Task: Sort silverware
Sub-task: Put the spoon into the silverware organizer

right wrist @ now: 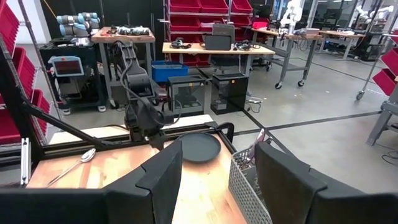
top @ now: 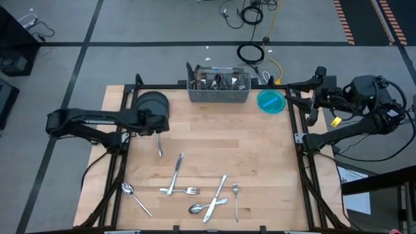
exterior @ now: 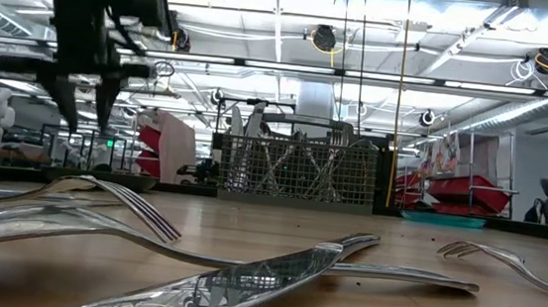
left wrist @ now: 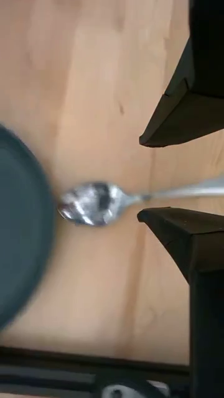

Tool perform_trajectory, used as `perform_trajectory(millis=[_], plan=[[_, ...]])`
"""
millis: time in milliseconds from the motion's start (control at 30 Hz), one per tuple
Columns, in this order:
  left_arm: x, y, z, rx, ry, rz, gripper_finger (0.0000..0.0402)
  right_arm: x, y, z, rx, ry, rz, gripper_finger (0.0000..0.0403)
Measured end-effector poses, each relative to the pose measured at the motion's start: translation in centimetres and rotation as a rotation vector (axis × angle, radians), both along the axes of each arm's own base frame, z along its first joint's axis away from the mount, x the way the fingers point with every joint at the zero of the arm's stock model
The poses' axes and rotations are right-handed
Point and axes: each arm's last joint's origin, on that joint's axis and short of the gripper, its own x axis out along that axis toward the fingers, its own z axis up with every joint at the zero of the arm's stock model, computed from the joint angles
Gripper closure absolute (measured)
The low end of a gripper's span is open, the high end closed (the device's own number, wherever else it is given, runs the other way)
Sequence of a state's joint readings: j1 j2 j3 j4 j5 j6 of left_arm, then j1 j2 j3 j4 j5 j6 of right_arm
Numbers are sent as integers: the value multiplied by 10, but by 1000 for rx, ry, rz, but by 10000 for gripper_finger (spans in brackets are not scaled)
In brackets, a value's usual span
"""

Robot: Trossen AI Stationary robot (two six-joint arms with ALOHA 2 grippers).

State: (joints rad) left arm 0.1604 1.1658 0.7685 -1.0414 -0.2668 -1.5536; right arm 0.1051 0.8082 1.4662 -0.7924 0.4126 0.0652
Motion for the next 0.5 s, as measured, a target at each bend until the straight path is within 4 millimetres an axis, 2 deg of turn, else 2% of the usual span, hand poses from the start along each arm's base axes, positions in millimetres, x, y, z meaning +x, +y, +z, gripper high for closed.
perform_trajectory(millis=[167, 500], plan=[[10, -1, -17, -37, -9, 24, 230, 0, 0, -1, -19, 18, 3, 215], [32, -8, -51, -83, 79, -20, 230, 0, 1, -1, -21, 20, 31, 215]])
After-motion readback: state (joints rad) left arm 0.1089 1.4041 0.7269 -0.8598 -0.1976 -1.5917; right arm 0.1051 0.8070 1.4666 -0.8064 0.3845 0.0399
